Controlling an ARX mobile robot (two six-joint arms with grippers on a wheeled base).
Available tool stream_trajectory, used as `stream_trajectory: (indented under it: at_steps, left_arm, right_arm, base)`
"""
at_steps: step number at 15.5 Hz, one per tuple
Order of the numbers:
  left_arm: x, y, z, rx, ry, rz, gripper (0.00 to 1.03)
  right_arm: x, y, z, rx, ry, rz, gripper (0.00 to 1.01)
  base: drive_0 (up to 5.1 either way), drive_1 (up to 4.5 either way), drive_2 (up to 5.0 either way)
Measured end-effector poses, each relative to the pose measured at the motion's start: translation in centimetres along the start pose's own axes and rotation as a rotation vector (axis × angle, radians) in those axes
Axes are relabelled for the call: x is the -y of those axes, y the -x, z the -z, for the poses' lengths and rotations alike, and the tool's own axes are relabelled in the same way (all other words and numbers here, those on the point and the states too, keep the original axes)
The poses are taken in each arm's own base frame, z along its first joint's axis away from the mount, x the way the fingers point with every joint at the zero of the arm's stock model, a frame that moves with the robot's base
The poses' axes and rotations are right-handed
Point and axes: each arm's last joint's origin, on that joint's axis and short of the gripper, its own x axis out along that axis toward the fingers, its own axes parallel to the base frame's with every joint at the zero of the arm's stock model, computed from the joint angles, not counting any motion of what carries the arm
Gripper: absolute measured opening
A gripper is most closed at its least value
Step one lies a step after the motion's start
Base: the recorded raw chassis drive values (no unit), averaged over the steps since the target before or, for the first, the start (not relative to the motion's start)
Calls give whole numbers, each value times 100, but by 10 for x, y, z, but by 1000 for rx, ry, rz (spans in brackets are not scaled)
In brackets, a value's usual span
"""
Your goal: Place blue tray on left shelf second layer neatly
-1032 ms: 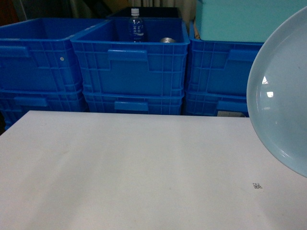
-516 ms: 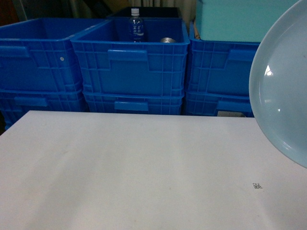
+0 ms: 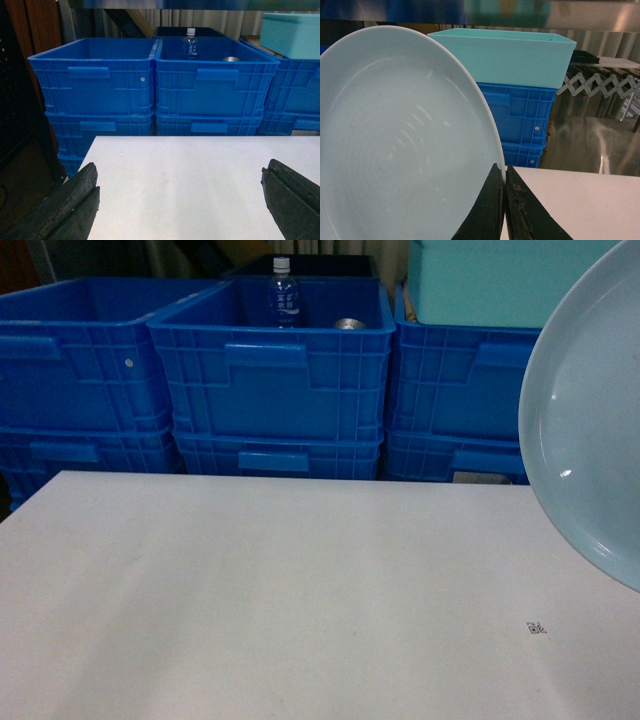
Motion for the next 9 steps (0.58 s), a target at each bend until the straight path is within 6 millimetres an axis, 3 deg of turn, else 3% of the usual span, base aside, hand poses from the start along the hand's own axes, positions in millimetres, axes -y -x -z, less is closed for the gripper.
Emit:
stream_trajectory:
  at_steps: [5,9]
  left_arm:
    - [0,0,0,1,0,-2,98]
    - [0,0,0,-1,0,-2,98]
  right_arm:
    - [0,0,0,0,0,-4,2]
    - [0,0,0,-3,-1,-4,2]
  base:
    - [-150,-150,-150]
    - [299,-559,-207]
